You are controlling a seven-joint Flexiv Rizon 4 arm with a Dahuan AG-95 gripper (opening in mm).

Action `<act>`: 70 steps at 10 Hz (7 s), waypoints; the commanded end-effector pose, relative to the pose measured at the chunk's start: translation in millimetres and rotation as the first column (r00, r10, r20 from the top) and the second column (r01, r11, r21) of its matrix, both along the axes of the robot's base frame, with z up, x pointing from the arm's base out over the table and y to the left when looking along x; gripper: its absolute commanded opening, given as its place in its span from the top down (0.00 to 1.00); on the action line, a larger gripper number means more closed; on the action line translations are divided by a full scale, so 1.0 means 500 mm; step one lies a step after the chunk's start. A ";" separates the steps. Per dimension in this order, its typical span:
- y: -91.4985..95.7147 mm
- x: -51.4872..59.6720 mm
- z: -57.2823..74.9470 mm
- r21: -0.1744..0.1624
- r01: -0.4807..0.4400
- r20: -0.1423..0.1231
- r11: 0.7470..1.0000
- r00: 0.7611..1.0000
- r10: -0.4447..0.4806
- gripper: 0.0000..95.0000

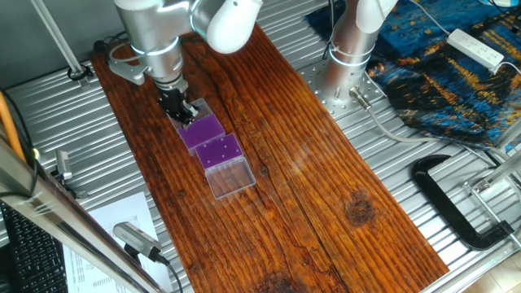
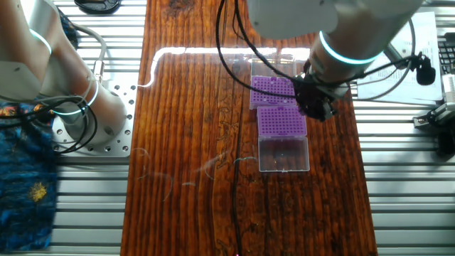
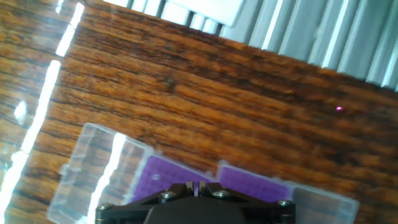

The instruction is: Transfer all small pipette tips from one holder to another

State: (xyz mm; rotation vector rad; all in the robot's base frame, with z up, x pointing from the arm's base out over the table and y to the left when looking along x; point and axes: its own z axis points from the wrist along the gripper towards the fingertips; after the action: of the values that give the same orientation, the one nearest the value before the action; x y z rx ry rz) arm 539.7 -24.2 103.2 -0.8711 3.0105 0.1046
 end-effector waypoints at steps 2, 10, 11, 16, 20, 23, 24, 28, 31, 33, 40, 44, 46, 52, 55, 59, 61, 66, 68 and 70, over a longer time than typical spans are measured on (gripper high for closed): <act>-0.003 0.001 -0.021 0.010 -0.032 0.004 0.999 0.999 0.032 1.00; -0.005 -0.021 -0.043 0.016 -0.044 0.004 0.999 0.999 0.044 1.00; -0.005 -0.021 -0.045 0.015 -0.044 0.004 0.999 0.999 0.044 1.00; -0.005 -0.026 -0.053 0.016 -0.047 0.001 0.999 0.999 0.047 1.00; -0.004 -0.027 -0.057 0.017 -0.047 -0.001 0.999 0.999 0.047 1.00; -0.004 -0.027 -0.057 0.018 -0.047 -0.006 0.999 0.999 0.047 1.00; -0.004 -0.027 -0.057 0.018 -0.047 -0.007 0.999 0.999 0.047 1.00; -0.004 -0.027 -0.059 0.023 -0.048 -0.010 0.999 0.999 0.048 1.00; -0.004 -0.027 -0.059 0.029 -0.048 -0.009 0.998 0.999 0.048 1.00; -0.003 -0.023 -0.058 0.033 -0.047 -0.007 0.998 0.999 0.048 1.00; -0.002 -0.022 -0.058 0.034 -0.049 -0.007 0.998 0.999 0.049 1.00; -0.002 -0.021 -0.054 0.032 -0.048 -0.007 0.998 0.999 0.048 1.00; -0.002 -0.020 -0.055 0.027 -0.048 -0.007 0.998 0.999 0.048 1.00; -0.002 -0.020 -0.063 0.023 -0.052 -0.008 0.998 0.999 0.052 1.00; -0.002 -0.020 -0.074 0.022 -0.055 -0.006 0.998 0.998 0.055 1.00; -0.002 -0.020 -0.075 0.024 -0.076 -0.005 0.997 0.997 0.076 0.60; -0.003 -0.020 -0.073 0.029 -0.069 -0.004 0.997 0.998 0.069 0.60; 0.063 -0.015 -0.034 0.023 -0.049 -0.009 0.999 0.999 0.049 0.80; 0.113 -0.025 -0.030 0.020 -0.097 -0.019 0.995 0.995 0.097 0.80; 0.142 -0.049 -0.045 0.021 -0.103 -0.025 0.994 0.994 0.104 0.80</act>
State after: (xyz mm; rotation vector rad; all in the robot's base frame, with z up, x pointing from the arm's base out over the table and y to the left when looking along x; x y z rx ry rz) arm 515.0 47.9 81.4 -1.0360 2.9839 0.1564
